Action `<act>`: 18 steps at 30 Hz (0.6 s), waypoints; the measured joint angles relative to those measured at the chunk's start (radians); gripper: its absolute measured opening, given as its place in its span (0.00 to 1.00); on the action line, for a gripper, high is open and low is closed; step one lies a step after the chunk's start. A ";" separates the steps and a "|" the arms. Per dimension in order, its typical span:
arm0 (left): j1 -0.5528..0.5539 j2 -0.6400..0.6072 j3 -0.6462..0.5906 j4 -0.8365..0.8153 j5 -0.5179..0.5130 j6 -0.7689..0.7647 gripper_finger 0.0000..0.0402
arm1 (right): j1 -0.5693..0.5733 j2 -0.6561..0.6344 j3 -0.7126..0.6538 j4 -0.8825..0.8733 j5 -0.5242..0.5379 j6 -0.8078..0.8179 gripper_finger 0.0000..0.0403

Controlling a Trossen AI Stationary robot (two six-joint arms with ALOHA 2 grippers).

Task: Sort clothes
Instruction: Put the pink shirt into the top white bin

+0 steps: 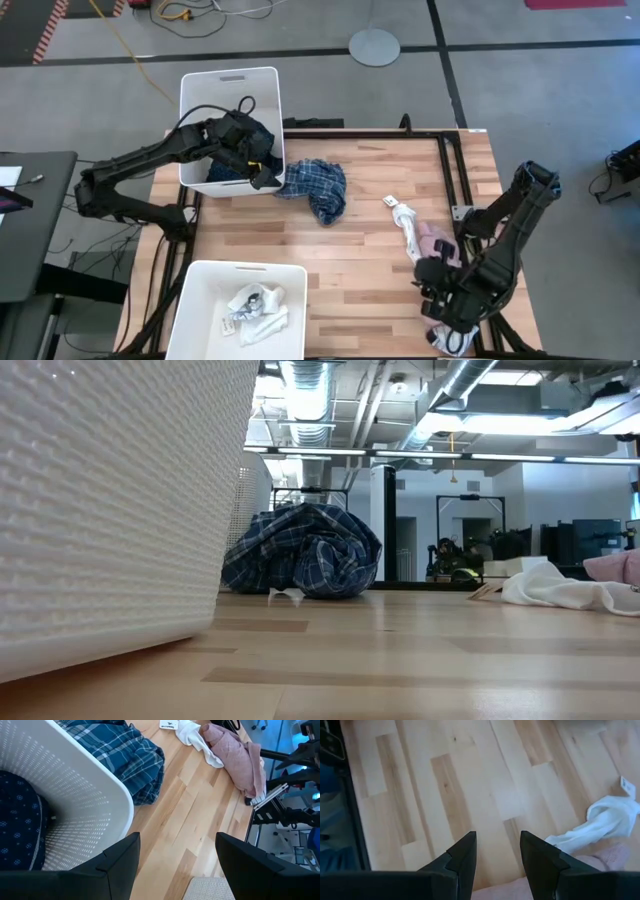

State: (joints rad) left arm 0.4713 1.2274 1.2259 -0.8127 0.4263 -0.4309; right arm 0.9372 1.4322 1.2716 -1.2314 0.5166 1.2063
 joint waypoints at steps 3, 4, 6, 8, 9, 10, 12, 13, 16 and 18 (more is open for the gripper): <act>0.000 0.000 0.000 0.000 0.000 0.000 0.63 | 0.014 0.000 0.000 0.024 -0.003 0.001 0.41; 0.000 0.000 0.000 0.000 0.000 0.000 0.63 | 0.017 0.000 0.000 0.032 -0.004 0.001 0.41; 0.000 0.000 0.000 0.000 0.000 0.000 0.63 | 0.022 0.000 0.000 0.046 -0.011 0.001 0.42; 0.000 0.000 0.000 0.000 0.000 0.000 0.63 | 0.026 0.003 0.000 0.056 -0.017 0.006 0.45; 0.000 0.000 0.000 0.000 0.000 0.000 0.63 | 0.026 0.007 0.000 0.060 -0.019 0.015 0.47; 0.000 0.000 0.000 0.000 0.000 0.000 0.63 | 0.027 0.011 0.000 0.062 -0.021 0.024 0.49; 0.000 0.000 0.000 0.000 0.000 0.000 0.63 | 0.033 0.023 0.000 0.064 -0.041 0.042 0.55; 0.000 0.000 0.000 0.000 0.000 0.000 0.63 | 0.033 0.030 0.000 0.065 -0.050 0.050 0.58; 0.000 0.000 0.000 0.000 0.000 0.000 0.63 | 0.034 0.054 0.000 0.065 -0.088 0.067 0.65; 0.000 0.000 0.000 0.000 0.001 0.000 0.63 | 0.035 0.065 0.000 0.065 -0.112 0.070 0.67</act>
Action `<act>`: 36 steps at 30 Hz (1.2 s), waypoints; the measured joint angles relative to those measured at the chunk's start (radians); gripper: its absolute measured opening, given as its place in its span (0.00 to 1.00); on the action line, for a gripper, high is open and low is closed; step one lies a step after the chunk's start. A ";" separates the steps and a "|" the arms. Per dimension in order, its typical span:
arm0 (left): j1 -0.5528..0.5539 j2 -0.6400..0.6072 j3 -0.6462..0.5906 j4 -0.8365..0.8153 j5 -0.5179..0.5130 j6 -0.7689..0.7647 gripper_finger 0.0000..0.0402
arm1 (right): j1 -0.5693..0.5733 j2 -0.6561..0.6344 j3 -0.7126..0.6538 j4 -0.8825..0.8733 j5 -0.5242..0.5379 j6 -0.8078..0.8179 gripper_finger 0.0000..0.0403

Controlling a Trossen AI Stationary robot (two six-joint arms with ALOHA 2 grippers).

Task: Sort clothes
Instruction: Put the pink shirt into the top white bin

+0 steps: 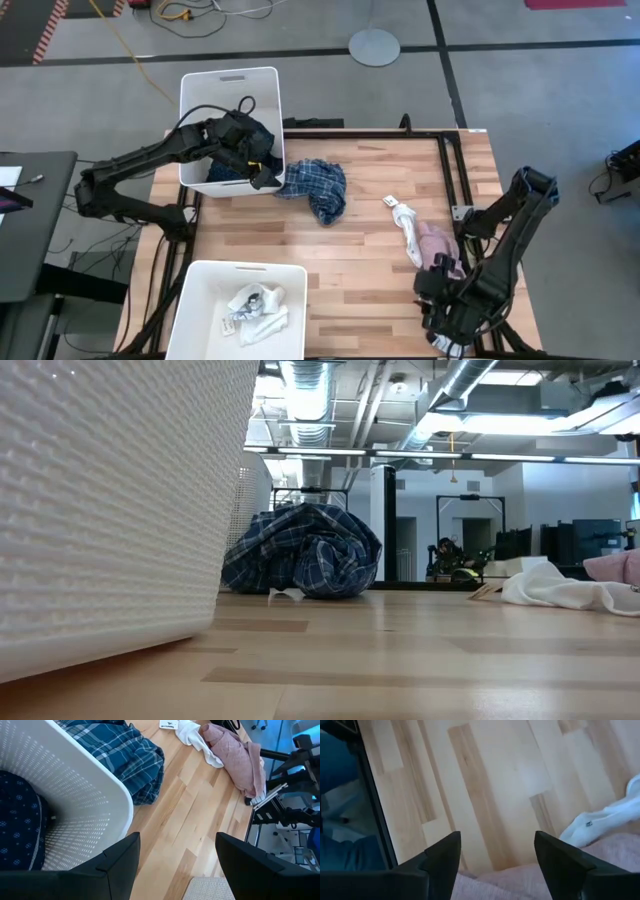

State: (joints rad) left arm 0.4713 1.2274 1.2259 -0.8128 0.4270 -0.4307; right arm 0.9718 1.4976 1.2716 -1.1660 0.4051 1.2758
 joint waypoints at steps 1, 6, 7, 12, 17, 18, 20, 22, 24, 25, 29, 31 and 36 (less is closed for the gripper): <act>0.000 0.000 0.000 0.000 0.000 0.000 0.63 | 0.000 0.006 0.000 0.000 -0.013 0.000 0.68; 0.000 0.000 0.000 0.000 0.000 0.000 0.63 | -0.001 0.011 0.002 0.001 -0.045 0.000 0.68; 0.000 0.000 0.000 0.000 0.000 0.000 0.63 | -0.001 0.009 0.002 0.000 -0.044 -0.002 0.68; 0.000 0.000 0.000 0.000 0.000 0.000 0.63 | 0.009 0.008 0.035 -0.008 -0.067 -0.051 0.68; 0.000 0.000 0.000 0.000 0.000 0.000 0.63 | 0.011 0.008 0.084 -0.022 -0.069 -0.121 0.68; 0.000 0.000 0.000 0.000 0.000 0.000 0.63 | 0.011 0.007 0.094 -0.036 -0.073 -0.121 0.68; 0.000 0.000 0.000 0.000 0.000 0.000 0.63 | 0.013 0.007 0.104 -0.070 -0.116 -0.085 0.68; 0.000 0.000 0.000 0.000 0.000 0.000 0.63 | 0.014 0.007 0.108 -0.149 -0.192 0.015 0.68; 0.000 0.000 0.000 0.000 0.000 0.000 0.63 | 0.017 0.007 0.108 -0.243 -0.285 0.142 0.68; 0.000 0.000 0.000 0.000 0.000 0.000 0.63 | 0.022 0.007 0.108 -0.277 -0.322 0.202 0.68; 0.000 0.000 0.000 0.000 0.000 0.000 0.63 | 0.053 0.007 0.108 -0.326 -0.363 0.437 0.68; 0.000 0.000 0.000 0.000 0.000 0.000 0.63 | 0.068 0.007 0.102 -0.335 -0.357 0.565 0.68; 0.000 0.000 0.000 0.000 0.000 0.000 0.63 | 0.108 0.013 0.042 -0.275 -0.342 0.798 0.68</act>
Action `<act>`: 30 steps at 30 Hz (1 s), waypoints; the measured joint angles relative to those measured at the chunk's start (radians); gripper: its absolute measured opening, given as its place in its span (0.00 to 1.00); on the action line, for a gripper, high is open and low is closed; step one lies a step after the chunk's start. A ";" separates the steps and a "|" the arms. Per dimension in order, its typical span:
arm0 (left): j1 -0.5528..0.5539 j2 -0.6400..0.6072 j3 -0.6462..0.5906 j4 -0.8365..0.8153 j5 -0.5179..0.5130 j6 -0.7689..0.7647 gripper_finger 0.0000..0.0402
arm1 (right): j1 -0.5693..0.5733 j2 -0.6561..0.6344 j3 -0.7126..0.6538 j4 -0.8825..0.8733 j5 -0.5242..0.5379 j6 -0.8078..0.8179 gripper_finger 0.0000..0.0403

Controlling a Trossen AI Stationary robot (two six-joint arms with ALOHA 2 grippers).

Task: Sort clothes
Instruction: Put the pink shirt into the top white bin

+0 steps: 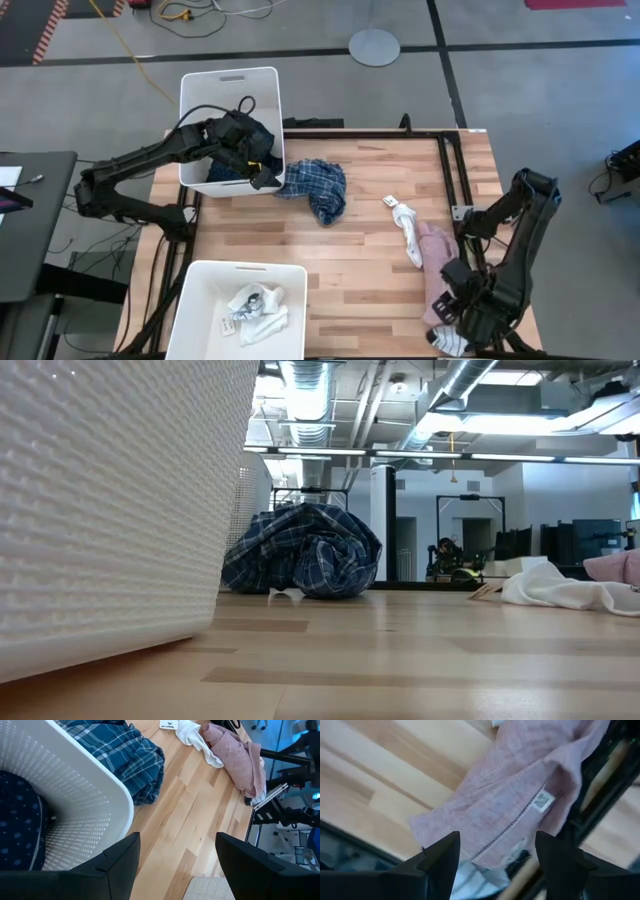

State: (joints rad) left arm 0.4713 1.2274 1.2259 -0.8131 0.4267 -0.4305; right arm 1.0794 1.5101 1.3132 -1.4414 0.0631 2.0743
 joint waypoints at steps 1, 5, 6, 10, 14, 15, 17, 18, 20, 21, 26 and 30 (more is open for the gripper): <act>0.000 0.000 0.000 0.000 0.000 0.000 0.63 | 0.008 0.000 -0.022 0.020 0.009 0.027 0.68; 0.000 0.000 0.000 0.000 0.000 0.000 0.63 | -0.029 0.000 -0.109 0.098 0.015 0.031 0.68; 0.000 0.000 0.000 0.000 0.000 0.000 0.63 | -0.047 0.000 -0.131 0.111 0.018 0.026 0.68; 0.000 0.000 0.000 0.000 0.000 0.000 0.63 | -0.096 0.001 -0.205 0.116 0.020 -0.007 0.68; 0.000 0.000 0.000 0.000 0.000 0.000 0.63 | -0.109 0.000 -0.266 0.123 -0.034 -0.015 0.68; 0.000 0.000 0.000 0.000 0.000 0.000 0.63 | -0.109 0.000 -0.283 0.128 -0.042 -0.014 0.68; 0.000 0.000 0.000 0.000 0.000 0.000 0.63 | -0.106 -0.001 -0.322 0.181 -0.038 0.000 0.68; 0.000 0.000 0.000 0.000 0.000 0.000 0.63 | -0.104 -0.001 -0.344 0.218 -0.034 0.009 0.68; 0.000 0.000 0.000 0.000 0.000 0.000 0.63 | -0.102 -0.003 -0.392 0.307 -0.022 0.019 0.68; 0.000 0.000 0.000 0.000 0.000 0.000 0.63 | -0.102 -0.005 -0.421 0.358 -0.011 0.020 0.68; 0.000 0.000 0.000 0.000 0.000 0.000 0.63 | -0.103 -0.010 -0.523 0.490 0.014 0.028 0.68; 0.000 0.000 0.000 0.000 0.000 0.000 0.63 | -0.093 -0.008 -0.528 0.472 0.026 0.031 0.68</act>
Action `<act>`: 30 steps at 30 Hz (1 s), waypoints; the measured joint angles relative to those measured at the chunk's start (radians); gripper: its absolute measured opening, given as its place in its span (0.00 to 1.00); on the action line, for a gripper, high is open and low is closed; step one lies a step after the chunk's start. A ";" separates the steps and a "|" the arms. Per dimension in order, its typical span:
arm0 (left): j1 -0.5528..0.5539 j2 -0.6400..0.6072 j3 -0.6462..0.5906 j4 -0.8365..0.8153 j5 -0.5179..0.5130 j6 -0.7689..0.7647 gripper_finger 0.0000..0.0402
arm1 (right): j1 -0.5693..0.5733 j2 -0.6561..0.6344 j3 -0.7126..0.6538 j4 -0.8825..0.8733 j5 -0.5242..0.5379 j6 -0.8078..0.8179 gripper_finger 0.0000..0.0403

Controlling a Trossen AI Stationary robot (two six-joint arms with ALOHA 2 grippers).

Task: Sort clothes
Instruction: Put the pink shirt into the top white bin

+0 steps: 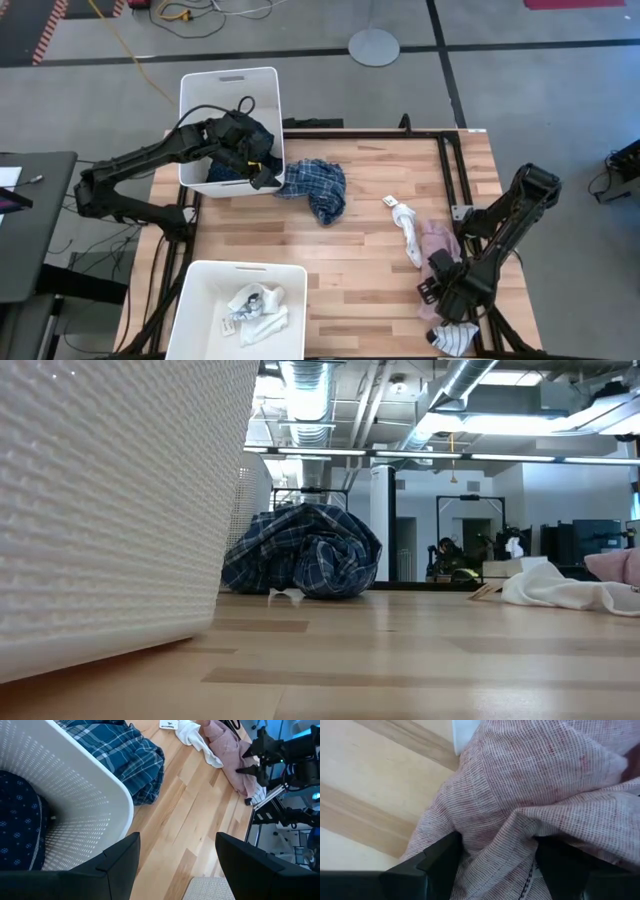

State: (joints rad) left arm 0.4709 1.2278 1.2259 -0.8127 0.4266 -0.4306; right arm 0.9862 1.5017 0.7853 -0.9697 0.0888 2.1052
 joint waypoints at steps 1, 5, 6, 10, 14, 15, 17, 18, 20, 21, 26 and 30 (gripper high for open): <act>0.000 0.000 0.000 0.000 0.000 0.000 0.63 | 0.002 0.001 0.000 -0.007 0.003 0.000 0.68; 0.000 0.000 0.000 0.000 0.000 0.000 0.63 | 0.002 0.002 -0.001 -0.009 0.019 -0.015 0.63; 0.000 0.000 0.000 0.000 0.000 0.000 0.63 | 0.002 0.003 -0.001 -0.007 0.022 -0.017 0.60; 0.000 0.000 0.000 0.000 0.000 0.000 0.63 | 0.002 0.003 -0.001 -0.004 0.023 -0.058 0.40; 0.000 0.000 0.000 0.000 0.000 0.000 0.63 | 0.002 0.001 0.001 0.001 0.031 -0.108 0.16; 0.000 0.000 0.000 0.000 0.000 0.000 0.63 | 0.002 0.001 0.001 0.004 0.037 -0.119 0.11; 0.000 0.000 0.000 0.000 0.000 0.000 0.63 | 0.002 0.001 0.002 0.010 0.046 -0.143 0.07; 0.000 0.000 0.000 0.000 0.000 0.000 0.63 | 0.001 0.001 0.002 0.011 0.047 -0.147 0.07; 0.000 0.000 0.000 0.000 0.000 0.000 0.63 | 0.000 0.001 0.002 0.012 0.047 -0.151 0.07; 0.000 0.000 0.000 0.000 0.000 0.000 0.63 | 0.000 0.001 0.003 0.012 0.048 -0.161 0.07; 0.000 0.000 0.000 0.000 0.000 0.000 0.63 | 0.000 0.011 0.045 -0.039 0.066 -0.203 0.07; 0.000 0.000 0.000 0.000 0.000 0.000 0.63 | 0.000 0.014 0.096 -0.105 0.099 -0.221 0.06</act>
State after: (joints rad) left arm 0.4709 1.2278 1.2259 -0.8131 0.4265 -0.4305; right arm 0.9857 1.5158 0.8809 -1.0752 0.1874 1.8838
